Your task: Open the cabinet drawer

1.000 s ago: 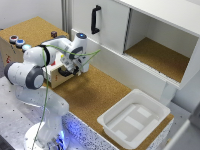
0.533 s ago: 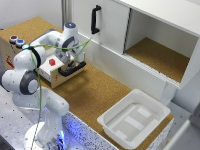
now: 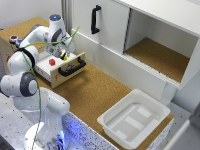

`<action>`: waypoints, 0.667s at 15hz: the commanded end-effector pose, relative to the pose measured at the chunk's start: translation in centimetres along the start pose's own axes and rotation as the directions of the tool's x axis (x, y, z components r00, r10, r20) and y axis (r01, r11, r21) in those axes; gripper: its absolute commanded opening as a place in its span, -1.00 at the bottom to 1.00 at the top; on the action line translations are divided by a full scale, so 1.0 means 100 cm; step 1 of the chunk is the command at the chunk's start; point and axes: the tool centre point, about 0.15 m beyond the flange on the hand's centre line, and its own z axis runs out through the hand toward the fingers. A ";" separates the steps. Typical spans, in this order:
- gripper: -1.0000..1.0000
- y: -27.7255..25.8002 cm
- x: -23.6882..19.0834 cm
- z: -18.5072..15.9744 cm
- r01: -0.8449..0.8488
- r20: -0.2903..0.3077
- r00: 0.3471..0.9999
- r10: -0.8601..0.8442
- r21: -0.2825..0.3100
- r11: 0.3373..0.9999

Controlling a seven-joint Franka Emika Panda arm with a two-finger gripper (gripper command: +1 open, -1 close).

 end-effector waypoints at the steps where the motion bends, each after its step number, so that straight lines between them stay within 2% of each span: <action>1: 1.00 -0.038 0.021 0.054 0.024 0.126 0.992 -0.022 -0.011 1.000; 2: 1.00 -0.037 0.022 0.062 0.009 0.138 0.990 -0.009 0.004 1.000; 4: 1.00 -0.035 0.026 0.072 -0.015 0.139 0.990 0.015 -0.002 1.000; 7: 1.00 -0.031 0.038 0.091 -0.050 0.143 0.988 0.055 -0.041 0.998; 10: 1.00 -0.025 0.043 0.114 -0.074 0.170 0.982 0.078 -0.030 0.997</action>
